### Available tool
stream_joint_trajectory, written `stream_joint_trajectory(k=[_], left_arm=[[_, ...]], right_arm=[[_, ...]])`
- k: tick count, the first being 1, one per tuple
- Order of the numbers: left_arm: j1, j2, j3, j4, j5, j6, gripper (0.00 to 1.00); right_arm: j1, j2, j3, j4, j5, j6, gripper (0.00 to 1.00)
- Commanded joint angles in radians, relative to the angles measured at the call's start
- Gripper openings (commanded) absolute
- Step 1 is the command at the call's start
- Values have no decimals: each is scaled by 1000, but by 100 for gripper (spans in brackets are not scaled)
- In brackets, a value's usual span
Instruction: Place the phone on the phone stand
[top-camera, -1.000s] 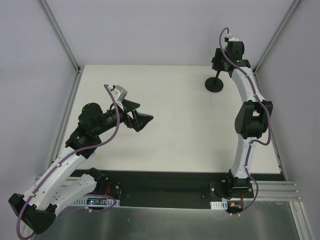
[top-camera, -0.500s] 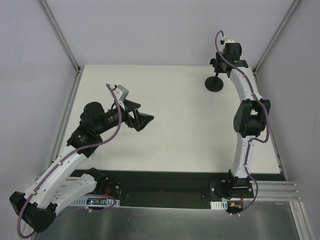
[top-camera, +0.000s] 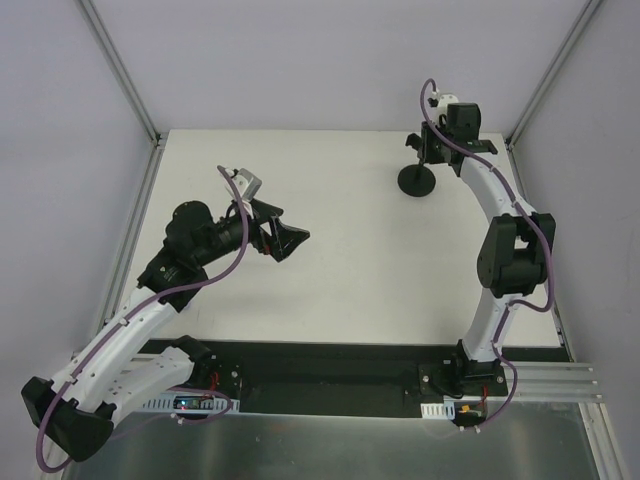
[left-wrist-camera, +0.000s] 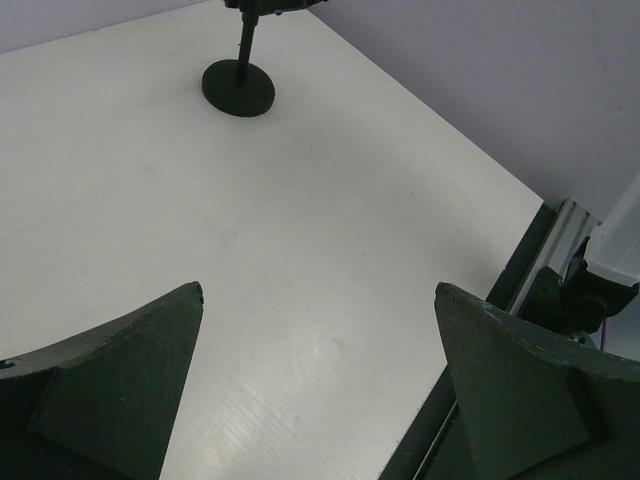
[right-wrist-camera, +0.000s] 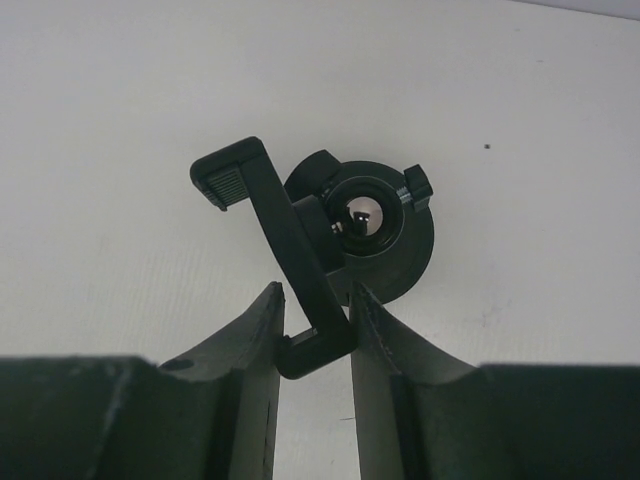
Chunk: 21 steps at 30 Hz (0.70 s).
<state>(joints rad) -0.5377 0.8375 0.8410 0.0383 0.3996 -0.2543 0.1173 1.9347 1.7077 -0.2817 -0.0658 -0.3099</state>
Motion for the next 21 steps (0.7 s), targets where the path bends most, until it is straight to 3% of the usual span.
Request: stream_joint_trajectory(k=[1,4,9,21], left_arm=[[-8,-1,40,12,10,-8,98],[-8,2,41,11,1,-7,98],[-8,18,38,11,-5,-7,98],[-7,57,44,5,-1,-10,98]], right_arm=[[7,-69,15,35,-271,-60,1],[15,-57,33,-19,-423,-84,1],[47,-91,-23,-45,-540,-182,1],[102,-157,-59,-212,-548,-330,1]])
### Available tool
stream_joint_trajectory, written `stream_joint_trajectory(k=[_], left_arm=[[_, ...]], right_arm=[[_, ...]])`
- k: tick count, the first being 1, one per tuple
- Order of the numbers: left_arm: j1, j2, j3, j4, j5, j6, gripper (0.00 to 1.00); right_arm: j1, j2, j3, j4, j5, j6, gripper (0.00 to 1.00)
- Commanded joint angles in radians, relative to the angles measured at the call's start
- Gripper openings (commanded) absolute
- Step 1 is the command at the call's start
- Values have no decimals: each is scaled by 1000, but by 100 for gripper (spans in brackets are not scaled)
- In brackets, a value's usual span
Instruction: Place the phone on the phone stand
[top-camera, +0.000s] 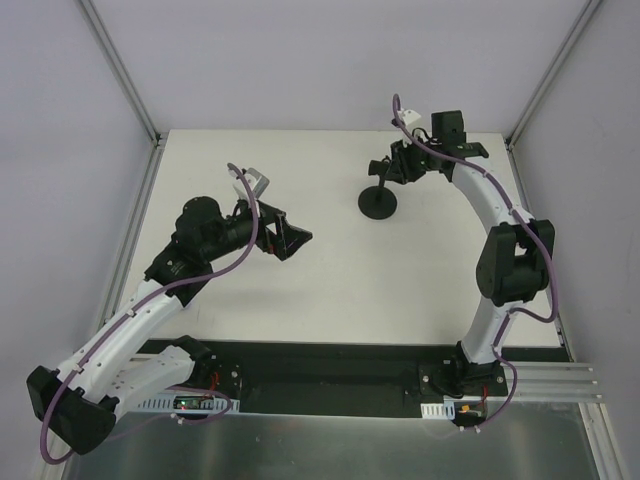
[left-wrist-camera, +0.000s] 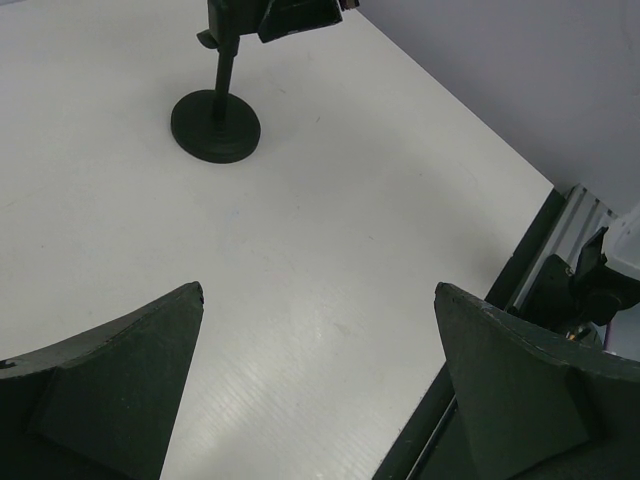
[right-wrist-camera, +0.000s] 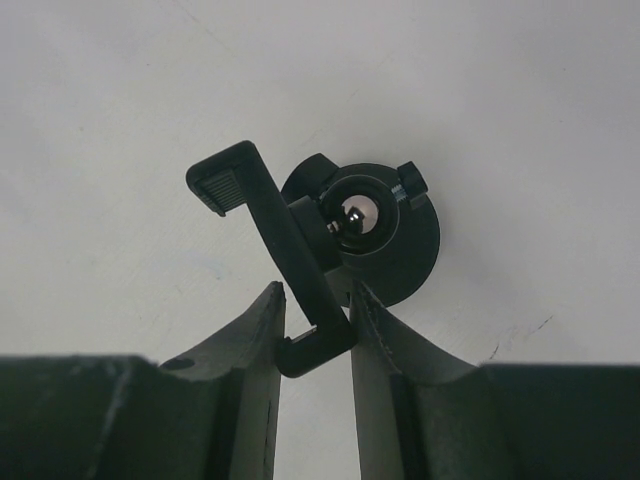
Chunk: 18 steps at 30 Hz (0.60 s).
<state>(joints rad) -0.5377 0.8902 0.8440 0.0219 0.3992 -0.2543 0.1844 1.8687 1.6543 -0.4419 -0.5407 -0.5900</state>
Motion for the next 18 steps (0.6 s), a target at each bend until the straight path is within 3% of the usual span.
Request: stream_joint_trajectory(k=[1,11,14,15,17,18], left_arm=[[-7,4,41,21,-2,-11,98],[-7,26,41,12,-26,-3,98],[-7,41,43,9,-31,0,98],[-7,44,43,7,-39,1,98],[-7,50,43,4,-56,6,98],[-7,53,41,0,-66,13,99]], right_arm=[[49,-95,-10,-52,-64,-48,1],[89,-166,-145,23,18,-10,8],[89,-183,-177,31,36,-7,36],[89,-190,-186,32,39,8,52],[90,-235,-234,80,77,54,69],[90,-252,-251,100,96,79,90]])
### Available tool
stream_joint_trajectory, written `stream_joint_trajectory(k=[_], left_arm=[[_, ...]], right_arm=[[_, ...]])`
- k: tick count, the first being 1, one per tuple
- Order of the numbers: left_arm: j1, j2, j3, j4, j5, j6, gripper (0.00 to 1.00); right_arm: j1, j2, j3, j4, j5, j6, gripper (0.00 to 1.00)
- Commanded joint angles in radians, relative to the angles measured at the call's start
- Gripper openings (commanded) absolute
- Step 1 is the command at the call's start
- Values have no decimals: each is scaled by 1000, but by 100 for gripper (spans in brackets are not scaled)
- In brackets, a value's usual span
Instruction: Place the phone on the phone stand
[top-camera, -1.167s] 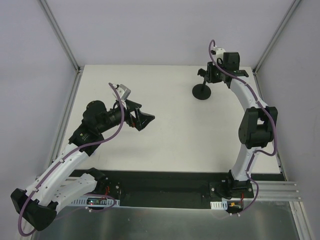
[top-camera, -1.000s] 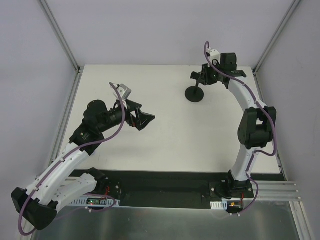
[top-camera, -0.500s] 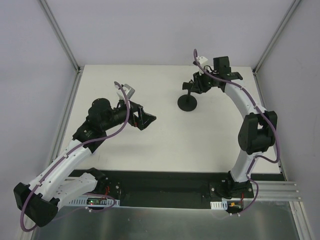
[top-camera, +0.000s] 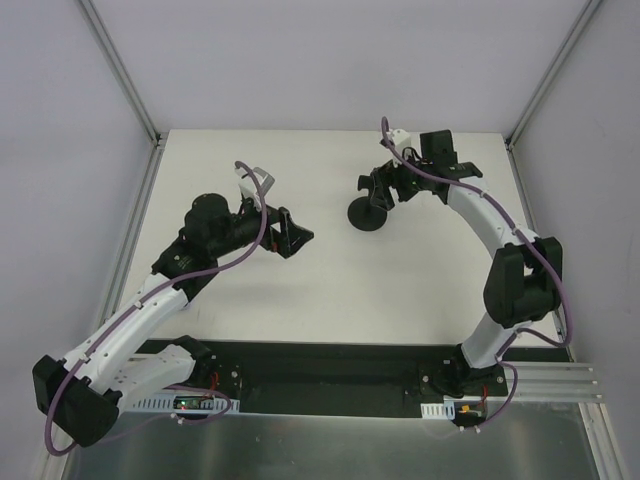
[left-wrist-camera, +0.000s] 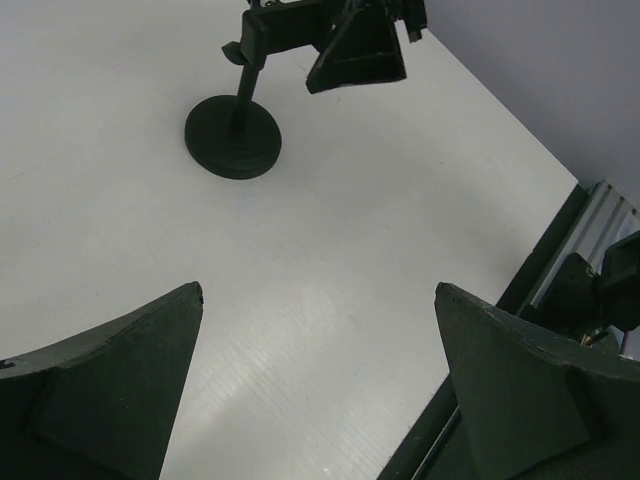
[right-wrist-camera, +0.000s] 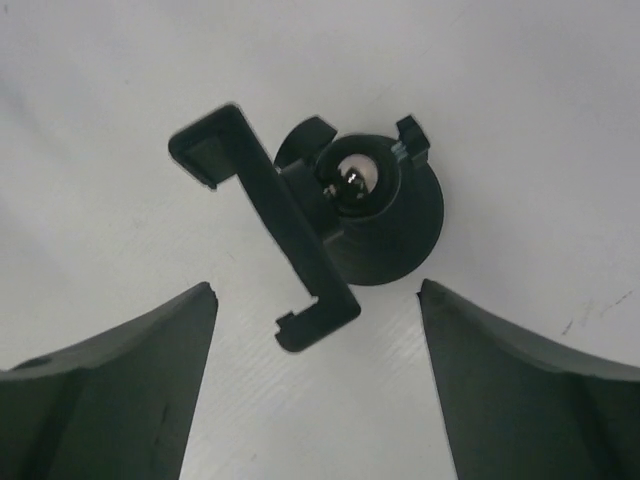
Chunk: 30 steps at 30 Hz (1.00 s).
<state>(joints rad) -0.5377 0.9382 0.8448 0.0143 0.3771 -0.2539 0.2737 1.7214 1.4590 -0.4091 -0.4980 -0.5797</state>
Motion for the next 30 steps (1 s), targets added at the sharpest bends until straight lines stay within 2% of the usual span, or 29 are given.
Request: stream_joint_trajectory(k=[1,6,7,9,12,14,16,17,19,20,22,24,30], left_arm=[[-4,11,39,4,-73,18,99],[-5,50,57,-53,-191,38,99],[-5,57,57,-60,-249,36,99],[-5,71,57,-88,-312,16,99],[5,97,69,-179,-480,-53,99],[65,111,79,-256,-555,-134,99],[167,122,73,-350,-532,-201,99],[288,120,60,-368,-493,-262,99],[385,106,25,-407,-487,-295,99],[447,99,16,-416,-510,-307,99],[485,79,-9,-428,-642,-318,99],[565,74,-24,-433,-687,-346,99],[821,177,3,-435,-583,-360,99]], right_arm=[[-1,-121,-71,97,62,127,99],[2,-259,-187,168,156,311,96],[4,-302,-213,188,179,378,96],[8,-347,-316,228,220,423,96],[27,-443,-490,336,224,495,96],[44,-505,-575,392,207,526,96],[77,-546,-666,470,191,534,96],[90,-554,-686,484,187,537,96],[117,-572,-720,523,170,544,96],[124,-577,-721,526,158,546,96],[137,-591,-742,546,135,537,96],[144,-599,-767,599,131,549,96],[144,-632,-798,605,170,517,96]])
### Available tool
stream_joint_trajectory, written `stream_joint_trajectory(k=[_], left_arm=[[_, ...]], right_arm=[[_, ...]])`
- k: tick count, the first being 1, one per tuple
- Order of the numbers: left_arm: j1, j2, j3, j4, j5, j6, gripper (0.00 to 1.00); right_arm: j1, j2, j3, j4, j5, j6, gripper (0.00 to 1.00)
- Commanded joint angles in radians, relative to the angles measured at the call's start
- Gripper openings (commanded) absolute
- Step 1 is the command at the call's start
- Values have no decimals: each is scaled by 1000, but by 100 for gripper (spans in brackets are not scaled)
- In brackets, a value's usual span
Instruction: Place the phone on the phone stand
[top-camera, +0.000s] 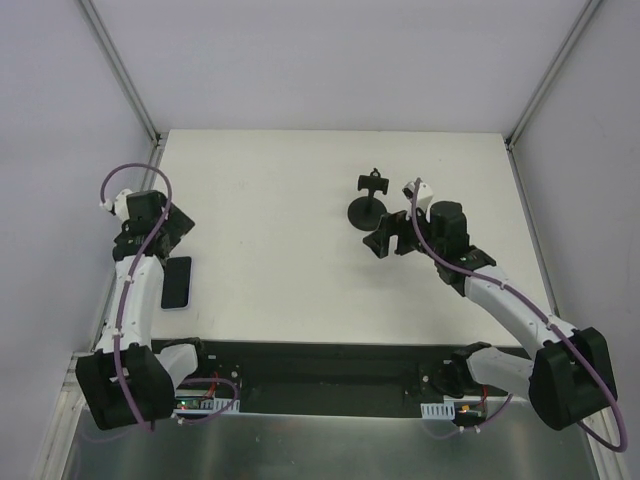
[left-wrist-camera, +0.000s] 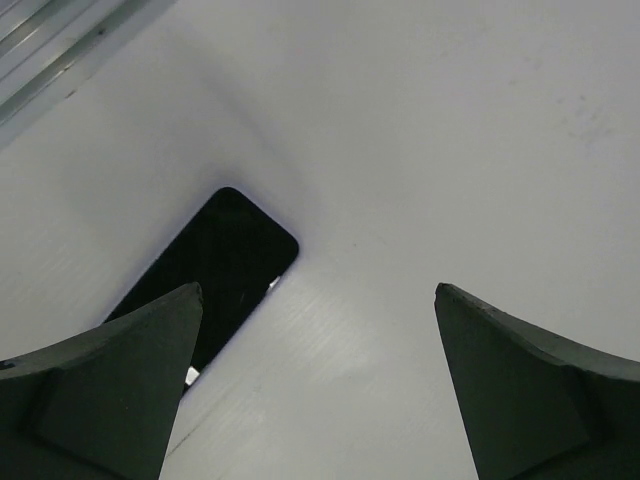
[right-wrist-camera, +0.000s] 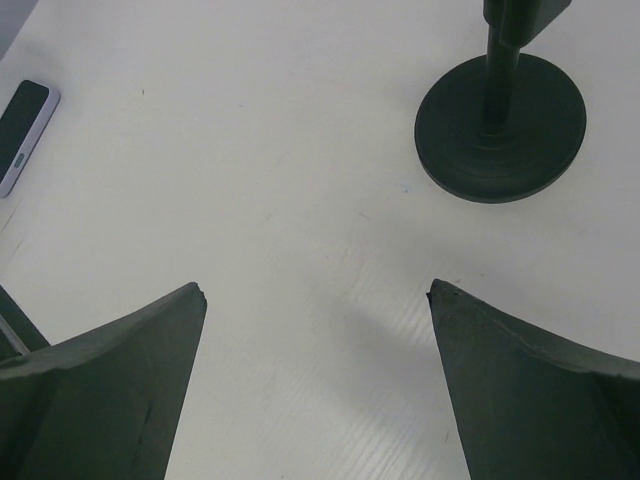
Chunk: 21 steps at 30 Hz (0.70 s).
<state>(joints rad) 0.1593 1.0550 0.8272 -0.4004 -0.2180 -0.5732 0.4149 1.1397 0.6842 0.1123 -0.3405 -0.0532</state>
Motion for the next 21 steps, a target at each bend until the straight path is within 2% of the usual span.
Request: stream_joint_trajectory(k=[1,7,13,18,21], left_arm=[[149,77,26,-18,56,-39,99],[252,190,41,5,114,-13,99],[298,306,29,87,158,76,99],[384,470,39,118,415,121,99],[387,511,30,126,494,108,99]], right_arm=[[2,-58,-26,84,20,-17,96],[4,-100,-54,104,38,-31,96],[4,-110,-63,116,29,-34,96],[2,-124,-69,122,34,-45,96],[2,-136,-74,122,40,-46,96]])
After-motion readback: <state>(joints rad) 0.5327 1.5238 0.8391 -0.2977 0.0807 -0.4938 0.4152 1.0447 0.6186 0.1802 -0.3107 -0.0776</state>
